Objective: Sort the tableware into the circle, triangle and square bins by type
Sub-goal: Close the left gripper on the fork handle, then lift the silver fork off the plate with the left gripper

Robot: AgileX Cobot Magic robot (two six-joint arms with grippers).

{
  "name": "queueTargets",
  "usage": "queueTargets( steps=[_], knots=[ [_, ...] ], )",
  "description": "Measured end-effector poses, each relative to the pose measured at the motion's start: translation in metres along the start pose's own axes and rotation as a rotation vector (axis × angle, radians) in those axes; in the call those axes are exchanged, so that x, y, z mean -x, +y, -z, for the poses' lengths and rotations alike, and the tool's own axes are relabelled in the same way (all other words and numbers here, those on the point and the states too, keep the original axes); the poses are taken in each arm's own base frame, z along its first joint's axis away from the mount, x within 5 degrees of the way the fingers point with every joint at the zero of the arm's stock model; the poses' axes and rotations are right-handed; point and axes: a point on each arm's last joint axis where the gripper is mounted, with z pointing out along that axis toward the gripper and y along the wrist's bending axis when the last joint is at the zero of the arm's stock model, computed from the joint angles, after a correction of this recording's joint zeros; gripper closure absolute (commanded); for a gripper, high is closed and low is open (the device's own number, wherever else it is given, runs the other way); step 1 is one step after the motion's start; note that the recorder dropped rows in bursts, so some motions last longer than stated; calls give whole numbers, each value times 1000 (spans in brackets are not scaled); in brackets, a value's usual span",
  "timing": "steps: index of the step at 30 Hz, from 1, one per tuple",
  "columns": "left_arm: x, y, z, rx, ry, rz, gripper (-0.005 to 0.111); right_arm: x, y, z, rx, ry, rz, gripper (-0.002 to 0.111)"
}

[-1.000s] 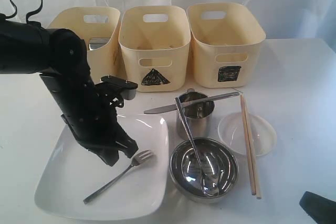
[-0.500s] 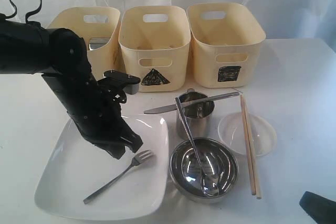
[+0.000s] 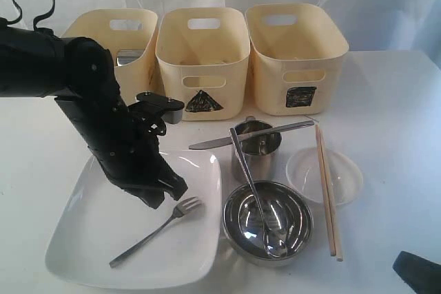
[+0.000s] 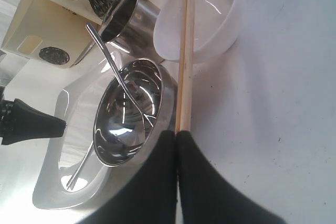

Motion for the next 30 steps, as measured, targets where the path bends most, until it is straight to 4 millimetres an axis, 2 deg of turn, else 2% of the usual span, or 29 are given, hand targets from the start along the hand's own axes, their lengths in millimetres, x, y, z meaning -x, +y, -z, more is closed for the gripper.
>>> queueTargets(
  steps=[20,23,25,27,29,30],
  knots=[
    [3,-2,-1,-29,-28,-71,107,0,0,0,0,0,0,108],
    [0,0,-21,-53,48,-60,106,0,0,0,0,0,0,108],
    [-1,2,-30,-59,78,-53,95,0,0,0,0,0,0,108],
    [-1,2,-31,-60,80,-51,71,0,0,0,0,0,0,108],
    [-1,2,-31,-62,81,-50,54,0,0,0,0,0,0,108],
    [-1,1,-31,-69,79,-43,52,0,0,0,0,0,0,108]
  ],
)
